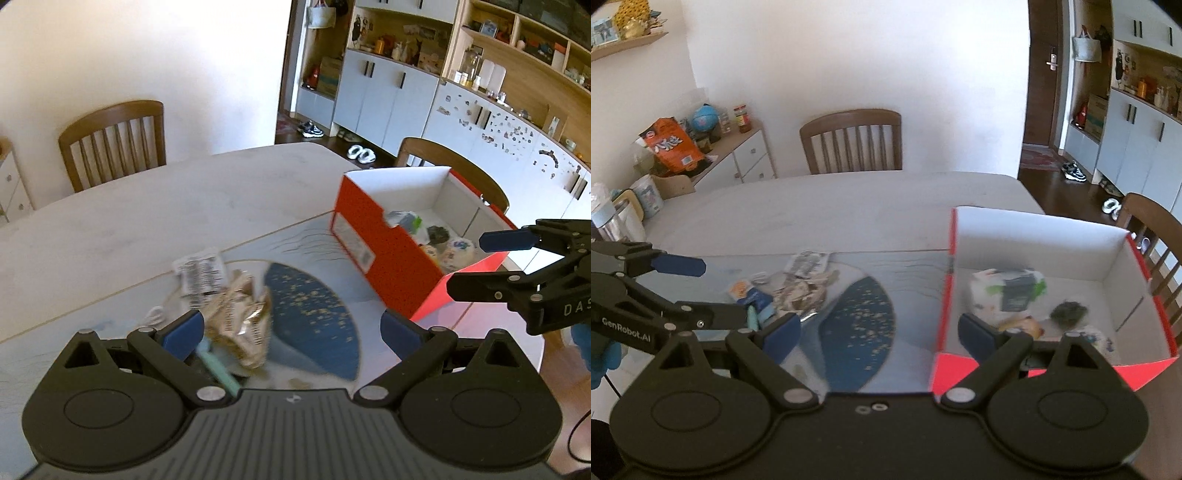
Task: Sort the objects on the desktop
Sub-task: 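Move both open tools back over the snack pile on the placemat, then grasp the black snack pack with the left tool while the right tool grasps the mint-green stick, then lift and carry the black pack and green stick over the shoebox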
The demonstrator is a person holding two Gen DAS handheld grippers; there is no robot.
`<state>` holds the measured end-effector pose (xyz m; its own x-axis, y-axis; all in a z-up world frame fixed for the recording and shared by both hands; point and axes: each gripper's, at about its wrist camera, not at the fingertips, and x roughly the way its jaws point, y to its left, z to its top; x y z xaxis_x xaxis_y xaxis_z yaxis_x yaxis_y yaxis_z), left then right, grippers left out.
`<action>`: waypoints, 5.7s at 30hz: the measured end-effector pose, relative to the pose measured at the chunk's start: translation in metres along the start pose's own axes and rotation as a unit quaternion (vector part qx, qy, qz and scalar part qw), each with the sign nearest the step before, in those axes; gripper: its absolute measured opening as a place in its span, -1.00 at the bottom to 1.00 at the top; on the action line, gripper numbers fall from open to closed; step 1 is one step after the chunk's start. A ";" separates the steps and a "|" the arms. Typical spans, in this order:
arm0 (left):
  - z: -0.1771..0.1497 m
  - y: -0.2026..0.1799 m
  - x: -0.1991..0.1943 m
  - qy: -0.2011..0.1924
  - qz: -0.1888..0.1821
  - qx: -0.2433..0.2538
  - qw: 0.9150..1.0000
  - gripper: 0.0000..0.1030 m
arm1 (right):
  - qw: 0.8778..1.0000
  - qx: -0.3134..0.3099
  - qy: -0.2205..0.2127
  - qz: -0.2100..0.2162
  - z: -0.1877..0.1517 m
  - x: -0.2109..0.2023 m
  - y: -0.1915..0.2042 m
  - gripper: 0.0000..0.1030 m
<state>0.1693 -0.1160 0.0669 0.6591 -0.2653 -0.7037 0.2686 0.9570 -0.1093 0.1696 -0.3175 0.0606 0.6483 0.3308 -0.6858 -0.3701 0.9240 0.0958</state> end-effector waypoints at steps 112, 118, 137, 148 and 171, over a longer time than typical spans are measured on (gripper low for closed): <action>-0.082 0.032 0.040 -0.048 -0.028 0.203 0.978 0.04 | 0.996 -0.029 0.074 0.041 -0.015 0.084 0.101 -0.86; -0.074 0.019 0.029 -0.053 -0.028 0.200 0.978 0.04 | 0.997 -0.024 0.063 0.045 -0.012 0.067 0.088 -0.86; -0.035 -0.054 0.017 -0.074 -0.051 0.221 0.971 0.04 | 0.999 -0.009 0.022 0.037 -0.002 0.017 0.025 -0.86; 0.000 -0.096 0.025 -0.085 -0.061 0.224 0.969 0.04 | 1.000 -0.002 -0.010 0.029 0.013 -0.009 -0.024 -0.86; 0.061 -0.188 0.092 -0.045 -0.092 0.231 0.968 0.04 | 0.999 0.007 -0.028 -0.024 0.021 -0.025 -0.149 -0.86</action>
<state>0.2223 -0.3270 0.0659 0.6235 -0.4551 -0.6356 0.6584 0.7441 0.1131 0.2224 -0.4591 0.0780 0.7010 0.2966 -0.6486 -0.3286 0.9414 0.0753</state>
